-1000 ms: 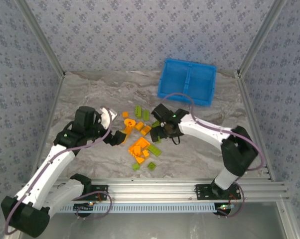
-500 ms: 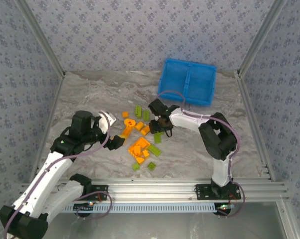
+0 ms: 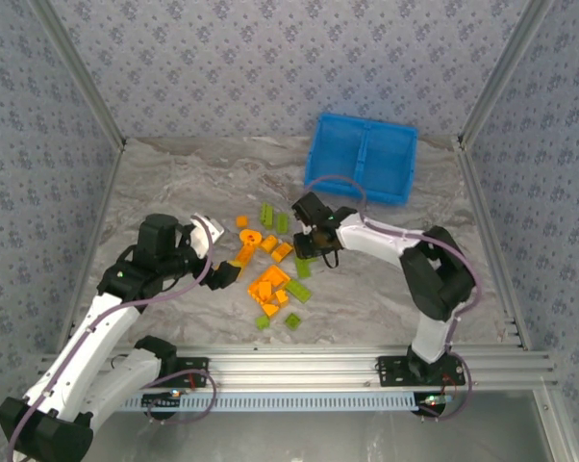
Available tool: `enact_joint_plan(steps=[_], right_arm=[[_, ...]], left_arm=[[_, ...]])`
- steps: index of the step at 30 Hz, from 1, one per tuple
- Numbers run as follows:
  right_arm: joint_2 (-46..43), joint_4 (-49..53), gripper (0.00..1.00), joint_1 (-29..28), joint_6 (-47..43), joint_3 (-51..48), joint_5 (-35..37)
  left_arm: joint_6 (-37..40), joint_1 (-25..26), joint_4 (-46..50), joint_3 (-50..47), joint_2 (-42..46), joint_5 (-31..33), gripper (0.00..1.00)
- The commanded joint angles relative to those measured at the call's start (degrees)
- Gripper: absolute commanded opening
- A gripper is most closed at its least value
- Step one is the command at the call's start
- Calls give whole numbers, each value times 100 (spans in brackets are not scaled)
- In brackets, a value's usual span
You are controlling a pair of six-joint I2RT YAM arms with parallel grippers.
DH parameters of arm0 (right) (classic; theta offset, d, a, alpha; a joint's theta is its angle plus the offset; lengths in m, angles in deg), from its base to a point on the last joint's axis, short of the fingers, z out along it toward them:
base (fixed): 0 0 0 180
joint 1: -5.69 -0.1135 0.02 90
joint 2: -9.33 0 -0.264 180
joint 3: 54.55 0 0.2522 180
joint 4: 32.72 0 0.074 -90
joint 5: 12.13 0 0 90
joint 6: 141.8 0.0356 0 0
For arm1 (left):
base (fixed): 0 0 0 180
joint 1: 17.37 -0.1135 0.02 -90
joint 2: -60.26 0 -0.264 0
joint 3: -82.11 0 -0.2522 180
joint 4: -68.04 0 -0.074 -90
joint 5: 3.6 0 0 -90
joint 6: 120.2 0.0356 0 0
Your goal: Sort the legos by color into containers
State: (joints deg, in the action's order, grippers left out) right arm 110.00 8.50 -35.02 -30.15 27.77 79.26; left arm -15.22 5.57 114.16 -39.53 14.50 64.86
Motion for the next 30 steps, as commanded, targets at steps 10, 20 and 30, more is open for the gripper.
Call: enact_joint_plan(steps=[10,20,30], right_arm=[[-828,188,32,1982,415,926,1757],[1983,1096,34,3255,335,3764,1478],[2432,1235,57,3545,258,4320,1193]], left_arm=[[-302,18,-480,-3,319,-326,99],[-599,26,-873,-273,379,88,99],[-2271,368,-649,-92,336,683,99]])
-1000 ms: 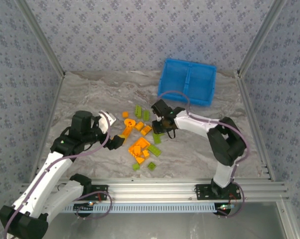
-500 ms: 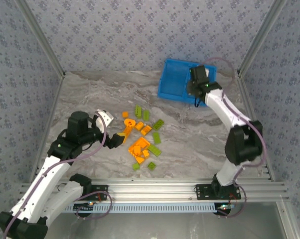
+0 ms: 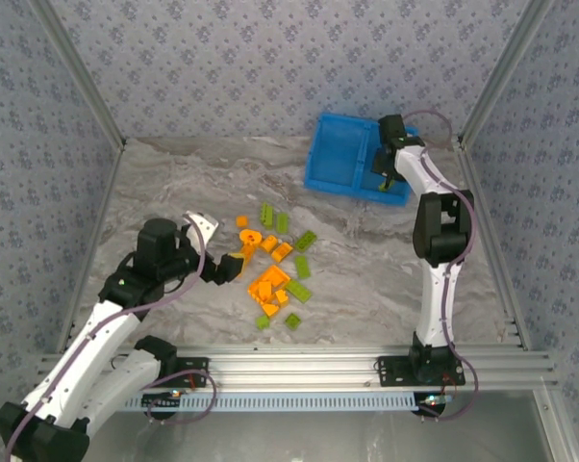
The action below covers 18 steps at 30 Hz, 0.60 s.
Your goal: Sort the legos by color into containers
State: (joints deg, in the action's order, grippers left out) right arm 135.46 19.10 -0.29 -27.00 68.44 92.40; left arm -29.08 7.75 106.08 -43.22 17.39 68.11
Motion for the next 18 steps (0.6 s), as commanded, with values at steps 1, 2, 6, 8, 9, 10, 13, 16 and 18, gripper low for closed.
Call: enact_joint_plan(steps=[1,2,6,8,9,10,13,16,18], right_arm=[[-171,201,57,70,-81,257,-149],[-272,232,57,57,-73,245,-174],[-1038,123,58,-71,-138,-223,-366],[-1567,-75,59,-130,-150,-722,-393],[-1893,-188,59,-156,-161,-1064,-490],[-2171,-234,60,-174,-142,-1367,-558],[-3132,-326,65,-252,-170,-2261,-897],[-4132,-239,70,-436,-52,-3100,-1072],[-4859,-253,72,-683,180,-3695,-1212]], left_arm=[[-1189,229,271,322,60,565,99],[-1605,308,417,375,48,863,99],[-2868,556,995,628,-238,1285,94],[-3318,806,1093,673,-412,1494,90],[-3507,983,1097,679,-523,1630,88],[-3664,1154,1093,695,-630,1791,88],[-3964,1690,1021,835,-1227,2132,86],[-3885,2162,815,1173,-2160,2257,83],[-3667,2345,716,1528,-2947,2294,80]])
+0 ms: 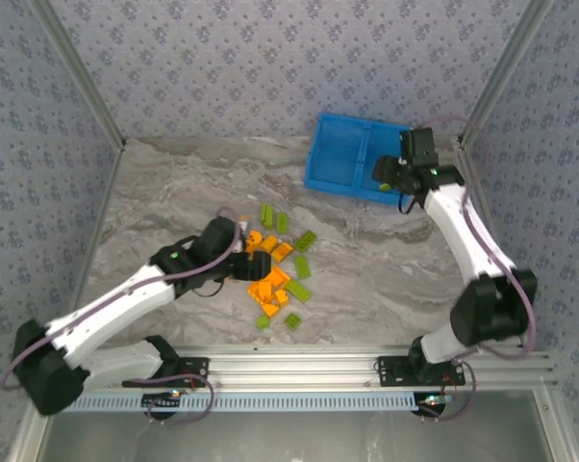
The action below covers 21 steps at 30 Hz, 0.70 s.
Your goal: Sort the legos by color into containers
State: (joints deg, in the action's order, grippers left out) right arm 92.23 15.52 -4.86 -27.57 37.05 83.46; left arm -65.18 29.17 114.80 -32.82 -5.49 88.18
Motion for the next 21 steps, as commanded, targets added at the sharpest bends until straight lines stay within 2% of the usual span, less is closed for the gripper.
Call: enact_joint_plan(steps=[1,5,7,9,12,21], right_arm=[[-807,63,73,-392,355,-801,-368],[-1653,109,81,-1490,710,-1624,-372],[-1845,364,83,-2039,703,-1676,-184],[-1961,707,84,-2344,625,-1600,92],[-2228,1110,86,-2487,579,-1527,451],[-2900,1307,88,-2495,553,-1607,325]], left_arm=[[75,231,-187,653,-1027,256,80],[720,204,-160,1439,-2478,193,77],[921,140,-137,1742,-3053,180,75],[1079,104,-166,1997,-3531,184,72],[1240,109,-312,2210,-3990,286,69],[1536,136,-501,2436,-4467,977,75]])
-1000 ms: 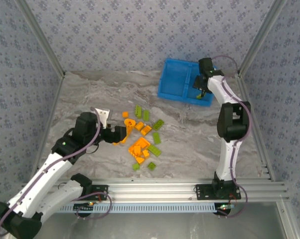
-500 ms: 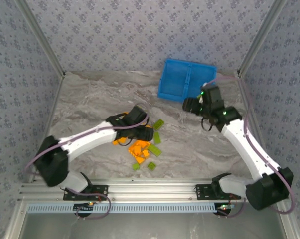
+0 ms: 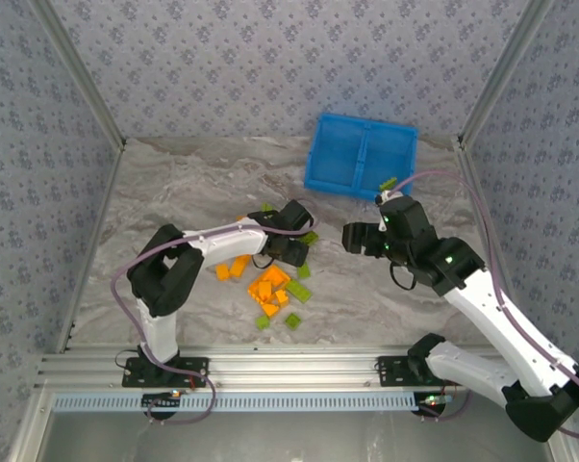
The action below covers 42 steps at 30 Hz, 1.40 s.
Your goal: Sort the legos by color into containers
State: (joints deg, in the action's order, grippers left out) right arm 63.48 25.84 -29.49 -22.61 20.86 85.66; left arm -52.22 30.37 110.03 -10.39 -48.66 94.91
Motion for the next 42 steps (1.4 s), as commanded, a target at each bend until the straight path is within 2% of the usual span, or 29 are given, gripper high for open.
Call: enact_joint_plan(steps=[1,9,13,15,22,31,39,42], right_arm=[[-23,327,88,-32,48,34,102],[-274,548,89,-33,349,-130,259],[-308,464,89,-37,631,-227,324],[-292,390,89,-50,849,-249,305],[-302,277,89,-312,1496,-371,511],[-282,207,90,-767,1931,-330,833],[-227,390,90,-1096,2051,-145,1102],[-229,390,91,-1209,2107,-137,1176]], left_arm=[[271,15,-44,196,-140,313,75],[846,-92,-278,199,-83,621,76],[1082,-286,-313,370,-301,110,75],[1155,-376,-283,422,-454,-100,71],[1278,-460,-289,64,-443,-470,64],[1312,-463,-520,-525,-232,-640,69],[1371,-430,-495,-653,-322,-514,53],[1463,-382,-329,-676,-310,-359,53]])
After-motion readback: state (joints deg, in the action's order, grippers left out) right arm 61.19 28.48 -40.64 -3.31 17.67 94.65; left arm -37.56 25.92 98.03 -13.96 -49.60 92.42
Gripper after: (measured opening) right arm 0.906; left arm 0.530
